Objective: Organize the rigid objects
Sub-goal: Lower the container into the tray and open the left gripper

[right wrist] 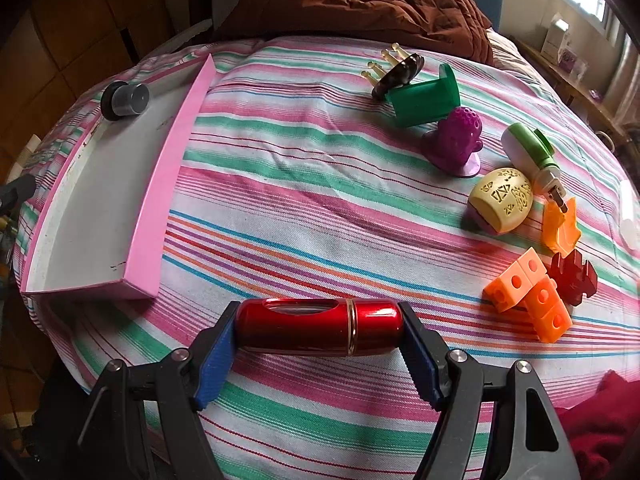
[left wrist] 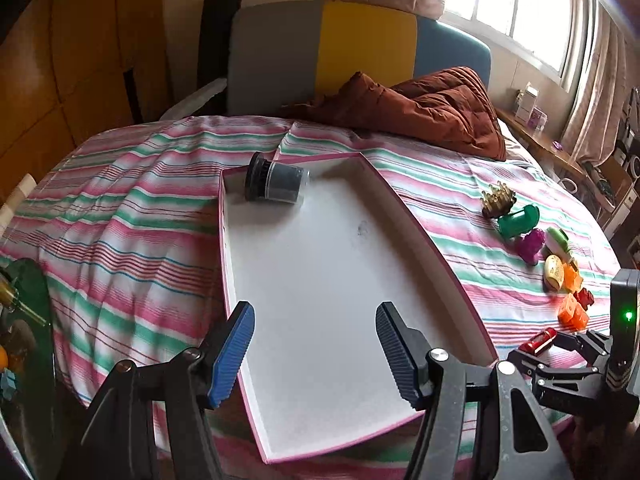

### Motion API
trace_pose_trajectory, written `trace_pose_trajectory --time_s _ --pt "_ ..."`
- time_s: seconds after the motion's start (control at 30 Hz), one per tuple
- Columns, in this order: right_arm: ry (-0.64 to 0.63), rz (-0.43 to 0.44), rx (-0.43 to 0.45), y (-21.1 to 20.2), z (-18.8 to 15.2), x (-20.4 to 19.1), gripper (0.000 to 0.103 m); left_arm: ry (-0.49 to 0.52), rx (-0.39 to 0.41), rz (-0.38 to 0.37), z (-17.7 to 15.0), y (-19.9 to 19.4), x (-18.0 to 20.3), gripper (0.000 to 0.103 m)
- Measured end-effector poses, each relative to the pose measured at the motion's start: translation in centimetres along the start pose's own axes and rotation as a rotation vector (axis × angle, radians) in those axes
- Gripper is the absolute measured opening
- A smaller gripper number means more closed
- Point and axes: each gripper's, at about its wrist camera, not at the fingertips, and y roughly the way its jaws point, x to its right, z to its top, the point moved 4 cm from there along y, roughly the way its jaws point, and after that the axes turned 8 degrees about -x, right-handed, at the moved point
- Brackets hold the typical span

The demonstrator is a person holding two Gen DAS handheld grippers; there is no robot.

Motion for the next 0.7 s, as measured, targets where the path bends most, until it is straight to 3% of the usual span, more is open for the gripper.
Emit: trace_pose_trajectory --time_s 0.33,0.7 --pt "-0.004 -0.017 -0.040 0.4 0.5 -0.5 0.075 -0.012 -0.010 -0.008 -0.7 -0.1 -0.1 0.064" --pt "-0.010 -0.034 -0.003 0.4 0.1 -0.6 0.075 -0.022 -0.033 0.003 -1.2 0.3 -0.6 0.064"
